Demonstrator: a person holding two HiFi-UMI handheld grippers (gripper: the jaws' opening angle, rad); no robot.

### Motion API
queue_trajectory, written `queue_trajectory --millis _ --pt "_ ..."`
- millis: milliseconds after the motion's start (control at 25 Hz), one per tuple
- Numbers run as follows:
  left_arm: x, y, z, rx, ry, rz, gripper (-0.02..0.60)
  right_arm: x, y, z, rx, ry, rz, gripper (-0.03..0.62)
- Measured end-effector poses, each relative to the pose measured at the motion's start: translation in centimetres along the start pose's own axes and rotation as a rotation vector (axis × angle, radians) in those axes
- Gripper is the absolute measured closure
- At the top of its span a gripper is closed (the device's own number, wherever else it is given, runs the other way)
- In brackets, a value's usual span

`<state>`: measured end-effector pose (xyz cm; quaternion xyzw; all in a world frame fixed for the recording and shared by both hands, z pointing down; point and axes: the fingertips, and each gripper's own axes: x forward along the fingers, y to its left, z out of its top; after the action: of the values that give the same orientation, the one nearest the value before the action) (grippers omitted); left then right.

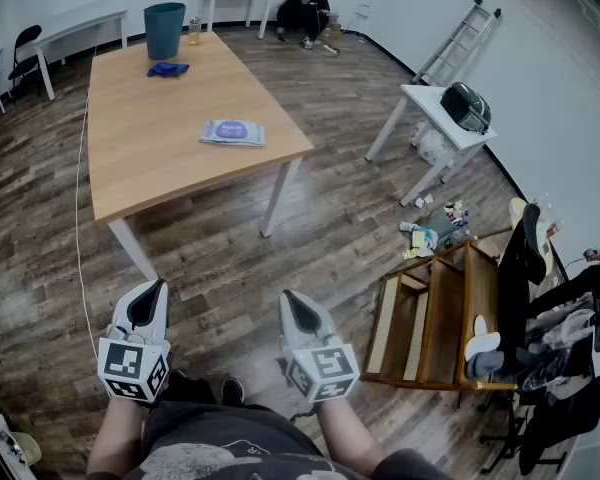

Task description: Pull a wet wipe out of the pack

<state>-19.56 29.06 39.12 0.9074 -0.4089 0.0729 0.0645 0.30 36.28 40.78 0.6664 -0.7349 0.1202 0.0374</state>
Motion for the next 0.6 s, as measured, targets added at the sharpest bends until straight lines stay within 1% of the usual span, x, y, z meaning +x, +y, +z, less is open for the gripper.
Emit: queue_trajectory --millis 120,280,480,600 --pt "-0.2 0.1 -0.2 -0.013 0.009 -0.002 0.563 0.1 0.3 0.1 -0.008 0.0 0.004 0.603" --pt "-0.4 0.1 -0.4 -0.05 0.016 -0.01 0.563 0.5 0.7 0.1 -0.014 0.001 0.014 0.603" --pt "-0.7 0.5 -0.7 -0.05 0.027 0.003 0.563 0.6 1.3 -0.1 -0.01 0.003 0.027 0.603" --pt "-0.6 0.5 -1.0 -0.044 0.036 0.002 0.563 0.5 1.1 -0.3 -0.004 0.001 0.02 0.603"
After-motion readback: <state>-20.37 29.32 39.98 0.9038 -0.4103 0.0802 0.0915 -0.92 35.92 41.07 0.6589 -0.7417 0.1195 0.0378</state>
